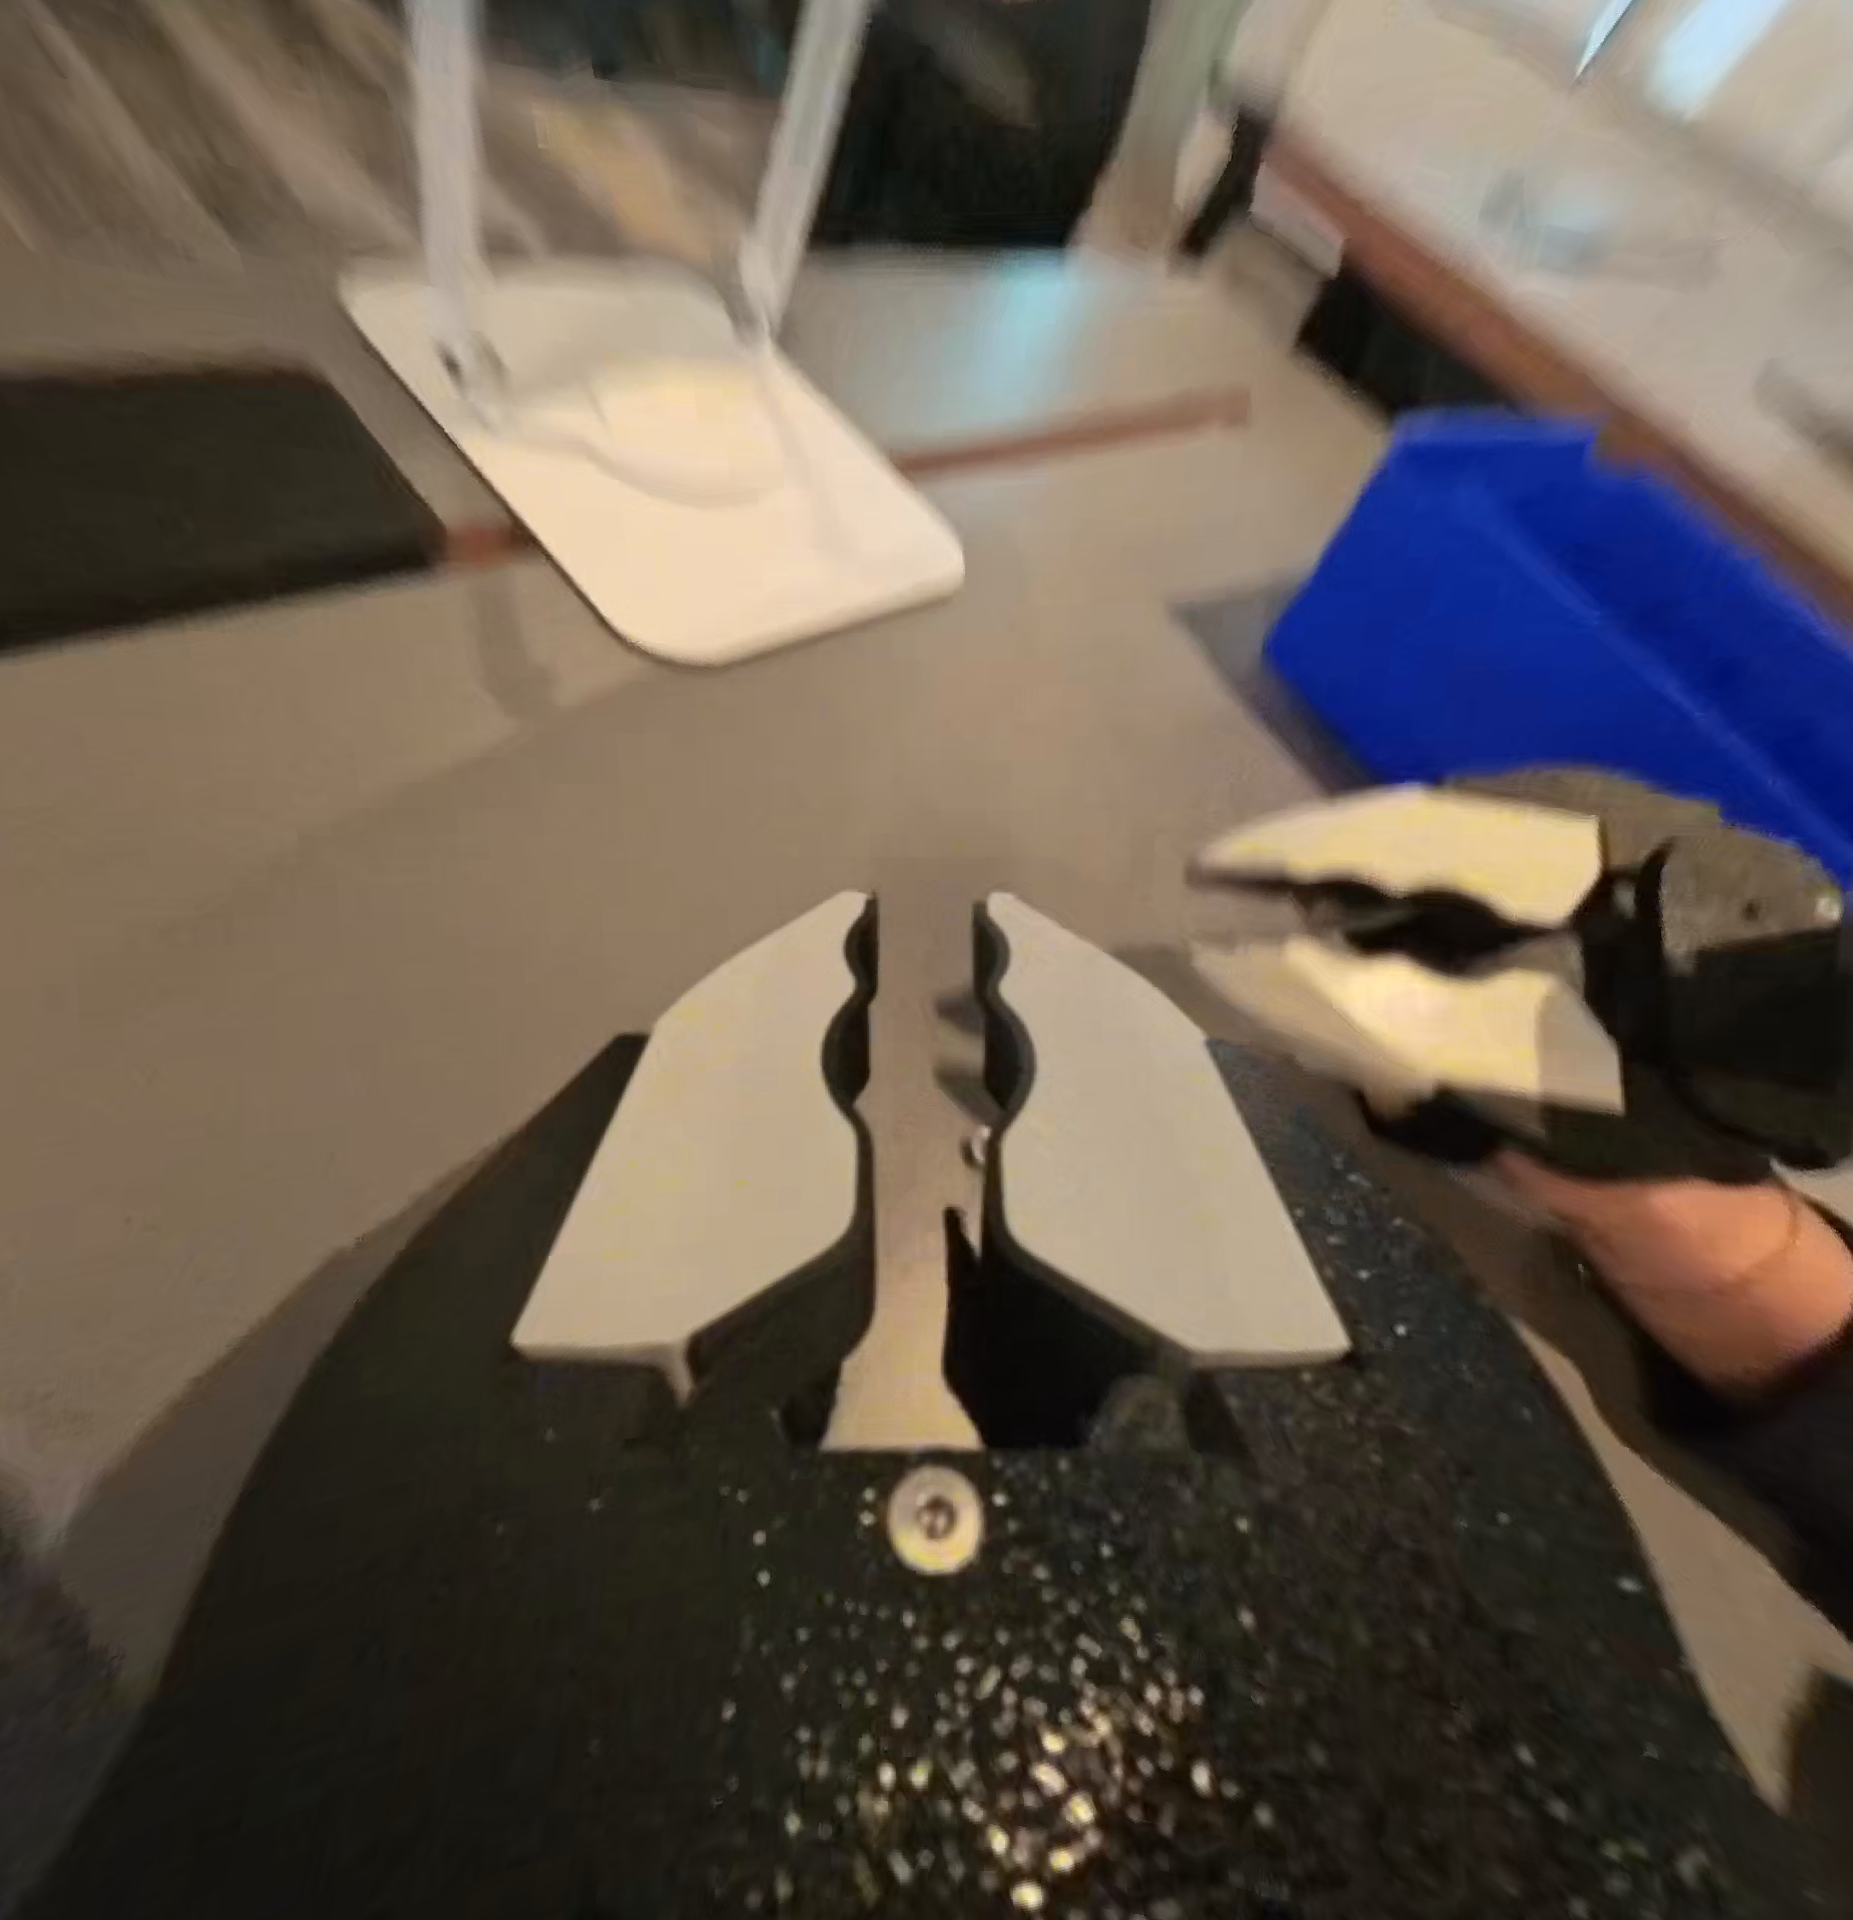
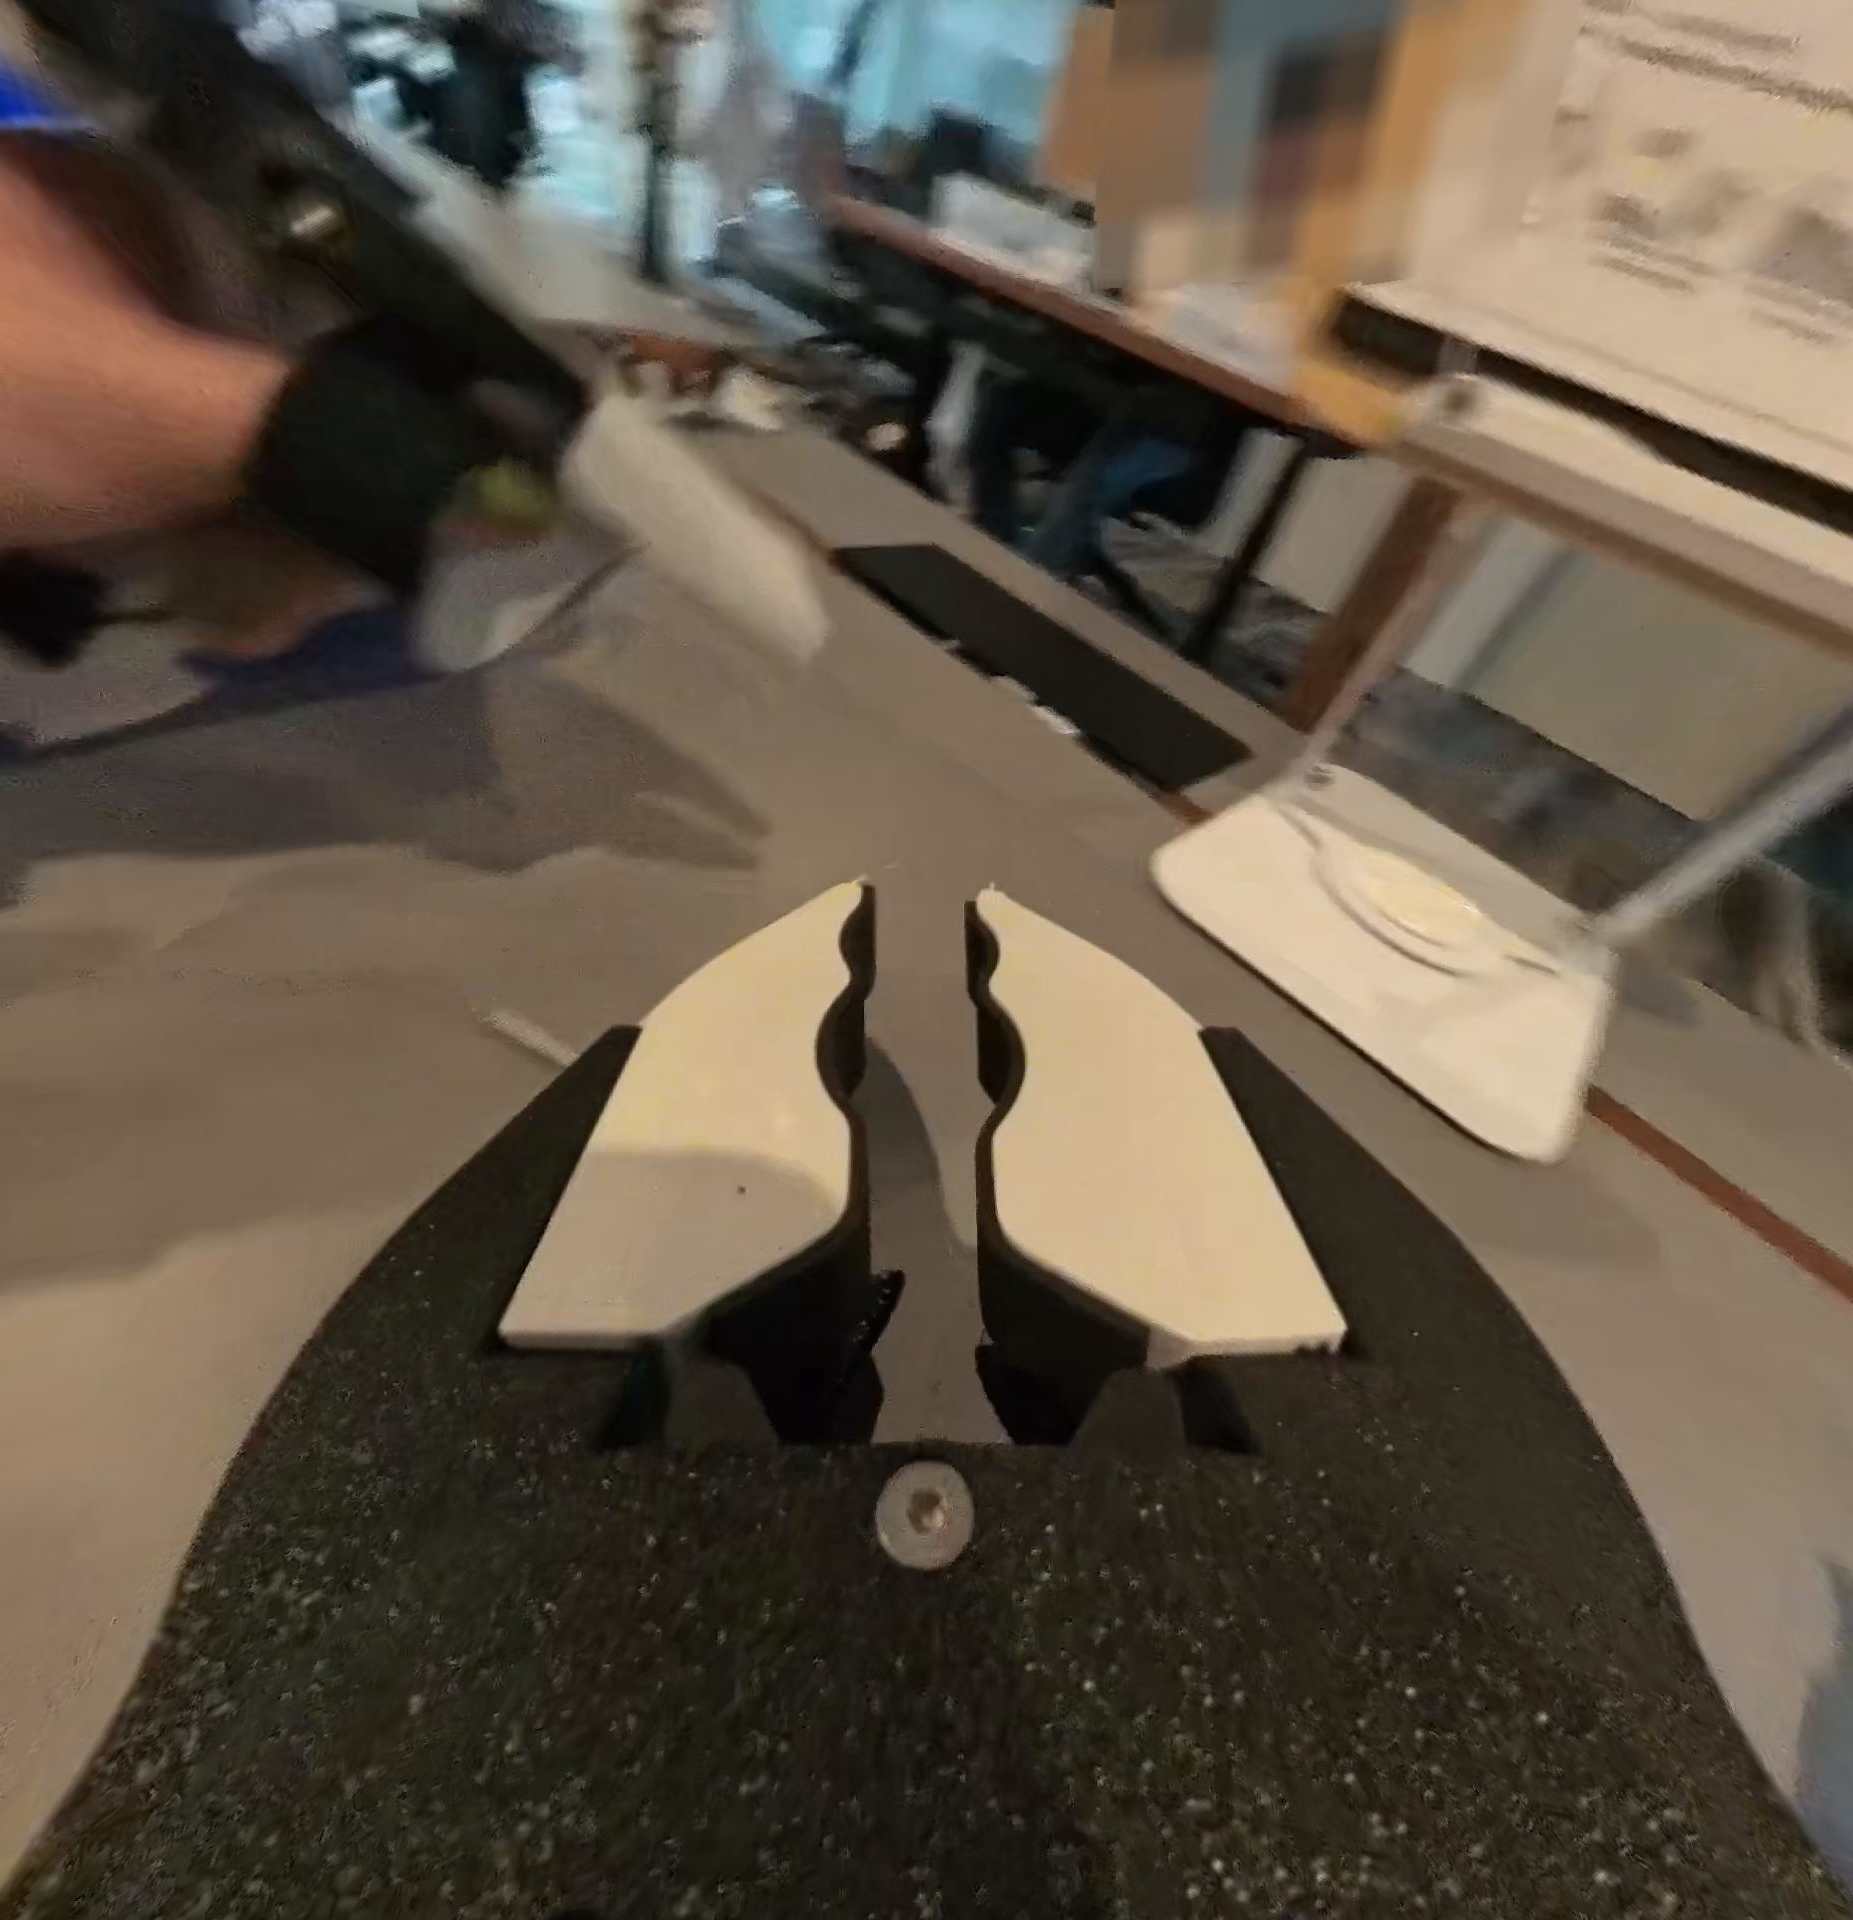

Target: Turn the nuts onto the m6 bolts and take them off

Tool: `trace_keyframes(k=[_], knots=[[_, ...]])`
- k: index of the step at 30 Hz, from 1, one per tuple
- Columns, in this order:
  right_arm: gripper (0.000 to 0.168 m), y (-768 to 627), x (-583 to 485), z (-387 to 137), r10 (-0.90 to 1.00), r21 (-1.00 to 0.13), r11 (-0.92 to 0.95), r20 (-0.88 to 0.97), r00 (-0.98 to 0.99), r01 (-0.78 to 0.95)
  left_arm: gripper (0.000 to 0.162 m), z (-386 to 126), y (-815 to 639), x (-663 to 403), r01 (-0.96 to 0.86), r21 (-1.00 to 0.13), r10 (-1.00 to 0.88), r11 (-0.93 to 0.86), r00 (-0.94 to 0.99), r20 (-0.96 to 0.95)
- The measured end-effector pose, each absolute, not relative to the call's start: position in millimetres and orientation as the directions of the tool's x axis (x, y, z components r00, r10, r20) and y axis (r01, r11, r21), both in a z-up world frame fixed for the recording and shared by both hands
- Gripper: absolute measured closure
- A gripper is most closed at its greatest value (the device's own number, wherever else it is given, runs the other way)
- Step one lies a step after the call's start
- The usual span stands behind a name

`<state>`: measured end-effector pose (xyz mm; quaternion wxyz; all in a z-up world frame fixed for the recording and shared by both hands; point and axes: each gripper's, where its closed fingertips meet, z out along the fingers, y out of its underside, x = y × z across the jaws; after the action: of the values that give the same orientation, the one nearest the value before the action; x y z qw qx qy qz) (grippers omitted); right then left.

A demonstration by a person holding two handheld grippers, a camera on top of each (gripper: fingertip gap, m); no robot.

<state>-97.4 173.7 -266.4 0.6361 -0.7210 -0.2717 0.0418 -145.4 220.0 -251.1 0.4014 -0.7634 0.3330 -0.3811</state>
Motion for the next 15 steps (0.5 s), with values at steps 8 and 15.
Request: trace_keyframes(k=[8,15], knots=[[0.157,141.8,-161.8,-303.1,0.898,-0.808,-0.121,0.158,0.411,0.576,0.145,-245.6,234.2,-158.1,0.060,-0.947,-0.842,-0.317,0.442,0.310],[0.155,142.9,-169.1,-330.6,0.942,-0.642,-0.169,0.118,0.315,0.748,0.152,-271.2,239.6,-155.8,-0.115,-0.966,-0.870,-0.233,0.469,0.154]])
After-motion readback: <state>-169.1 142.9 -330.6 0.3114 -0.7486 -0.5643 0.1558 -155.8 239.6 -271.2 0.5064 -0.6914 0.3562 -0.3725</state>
